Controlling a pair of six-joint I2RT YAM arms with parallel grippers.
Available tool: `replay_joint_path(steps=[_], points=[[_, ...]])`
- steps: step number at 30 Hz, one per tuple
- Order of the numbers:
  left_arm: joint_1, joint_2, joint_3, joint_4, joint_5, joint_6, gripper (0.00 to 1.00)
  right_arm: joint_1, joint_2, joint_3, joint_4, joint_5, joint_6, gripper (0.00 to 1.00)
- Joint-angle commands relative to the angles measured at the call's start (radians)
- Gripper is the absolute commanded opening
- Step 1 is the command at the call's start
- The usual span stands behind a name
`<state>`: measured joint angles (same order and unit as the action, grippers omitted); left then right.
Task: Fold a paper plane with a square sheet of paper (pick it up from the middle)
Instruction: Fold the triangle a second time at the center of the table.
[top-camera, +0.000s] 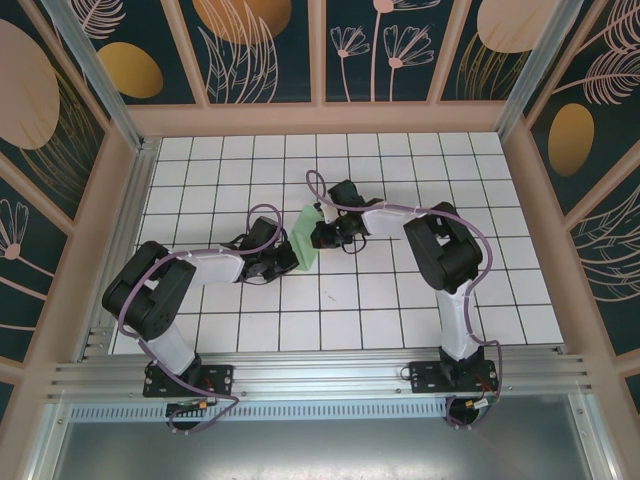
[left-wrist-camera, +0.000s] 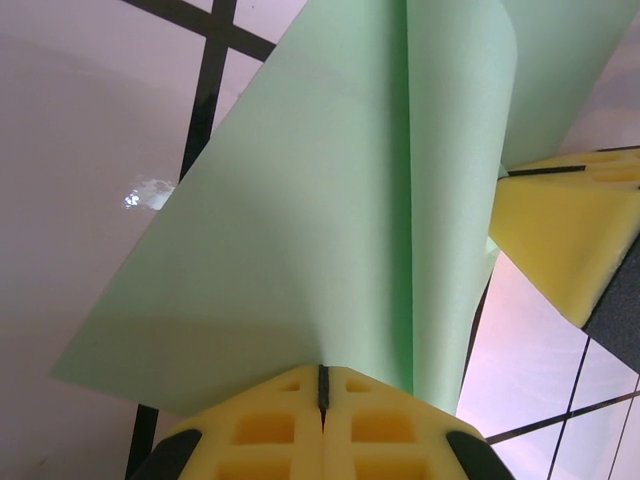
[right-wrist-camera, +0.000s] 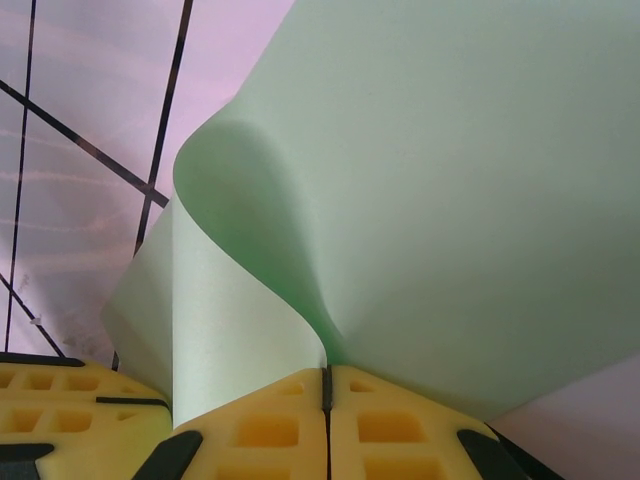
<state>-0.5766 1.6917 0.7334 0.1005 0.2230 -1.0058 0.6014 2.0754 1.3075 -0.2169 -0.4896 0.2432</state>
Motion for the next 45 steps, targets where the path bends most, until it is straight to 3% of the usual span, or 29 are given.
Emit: replay_joint_path(steps=[1, 19, 28, 45], points=[[-0.008, 0.017, 0.012, -0.038, -0.019, 0.013, 0.00, -0.003, -0.037, -0.036, -0.039, 0.044, 0.010, 0.08], [-0.007, 0.016, 0.008, -0.031, -0.016, 0.012, 0.00, 0.002, -0.054, -0.068, -0.011, -0.029, 0.013, 0.09], [-0.009, 0.016, 0.009, -0.030, -0.016, 0.011, 0.00, 0.001, -0.055, -0.068, -0.019, 0.024, 0.024, 0.09], [-0.014, 0.016, 0.009, -0.039, -0.023, 0.006, 0.00, 0.020, -0.106, -0.081, -0.002, -0.016, 0.038, 0.09]])
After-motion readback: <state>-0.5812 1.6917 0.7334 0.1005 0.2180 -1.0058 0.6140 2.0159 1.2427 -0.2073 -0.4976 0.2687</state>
